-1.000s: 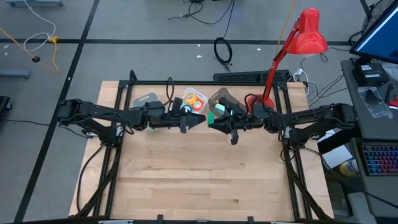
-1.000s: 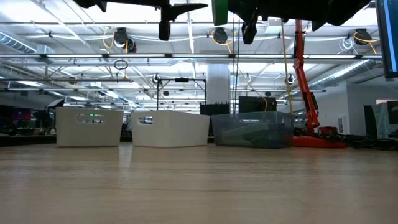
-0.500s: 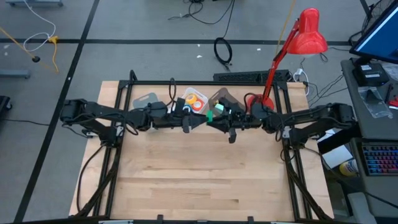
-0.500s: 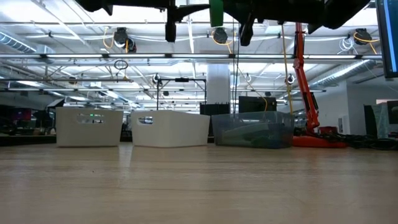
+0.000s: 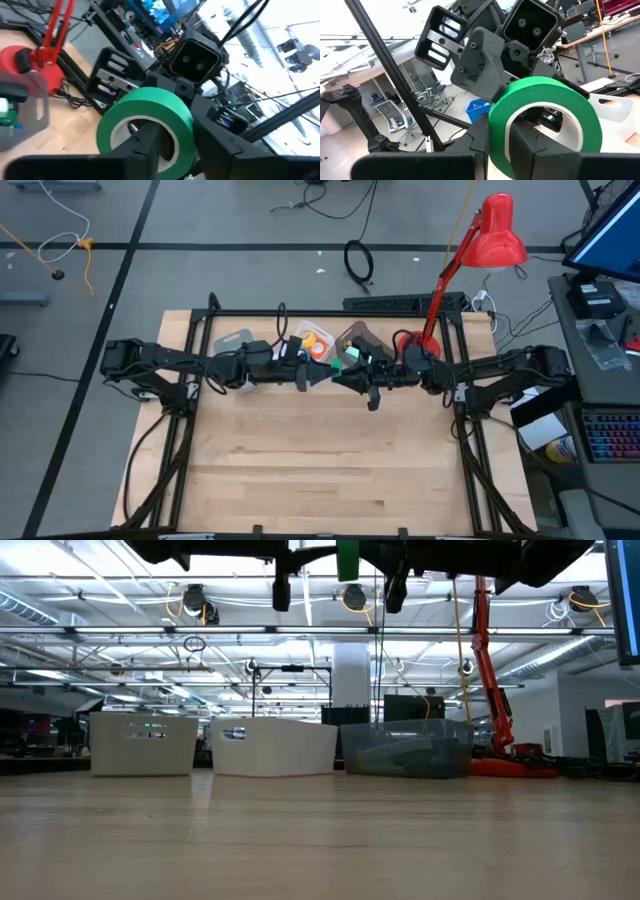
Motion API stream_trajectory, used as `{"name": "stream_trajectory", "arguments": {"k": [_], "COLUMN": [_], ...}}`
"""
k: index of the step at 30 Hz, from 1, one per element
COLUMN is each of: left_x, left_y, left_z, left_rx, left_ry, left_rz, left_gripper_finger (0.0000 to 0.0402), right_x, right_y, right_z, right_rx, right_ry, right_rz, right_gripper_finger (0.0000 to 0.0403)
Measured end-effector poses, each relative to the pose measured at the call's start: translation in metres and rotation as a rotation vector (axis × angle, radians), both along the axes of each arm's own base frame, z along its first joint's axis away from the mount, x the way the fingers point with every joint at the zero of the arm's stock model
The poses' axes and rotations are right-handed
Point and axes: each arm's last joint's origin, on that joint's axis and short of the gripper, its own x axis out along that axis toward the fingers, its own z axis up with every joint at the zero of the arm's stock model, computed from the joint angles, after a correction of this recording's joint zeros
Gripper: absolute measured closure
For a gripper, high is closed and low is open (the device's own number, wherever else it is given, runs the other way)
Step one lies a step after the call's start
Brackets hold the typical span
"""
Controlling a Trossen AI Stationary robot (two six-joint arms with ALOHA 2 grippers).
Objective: Pick and place Stapler, Stapler remover, tape
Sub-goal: Put the green tape into the white bin
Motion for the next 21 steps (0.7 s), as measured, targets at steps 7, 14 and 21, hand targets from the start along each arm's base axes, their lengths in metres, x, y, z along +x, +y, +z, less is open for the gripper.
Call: {"name": "stream_trajectory", "arguments": {"k": [7,14,21], "left_x": [0.000,0.000,-0.001], "left_y": [-0.001,0.002,0.007], "left_z": [0.001,-0.002,-0.006], "left_rx": [0.022,0.033,0.060], "left_ry": [-0.009,0.022,0.074], "left_rz": [-0.023,-0.019,-0.019], "left_gripper_finger": [0.0364,0.0364,0.0364], "right_x": [0.000,-0.001,-0.011], "right_y": [0.000,0.001,-0.009], "right_z": [0.000,0.001,0.002], "right_rx": [-0.008,0.014,-0.017], "right_ry": [-0.003,0.009,0.085], "right_rz": [0.000,0.019,0.060], "right_gripper_finger": [0.0367,0.0297,0.0243]}}
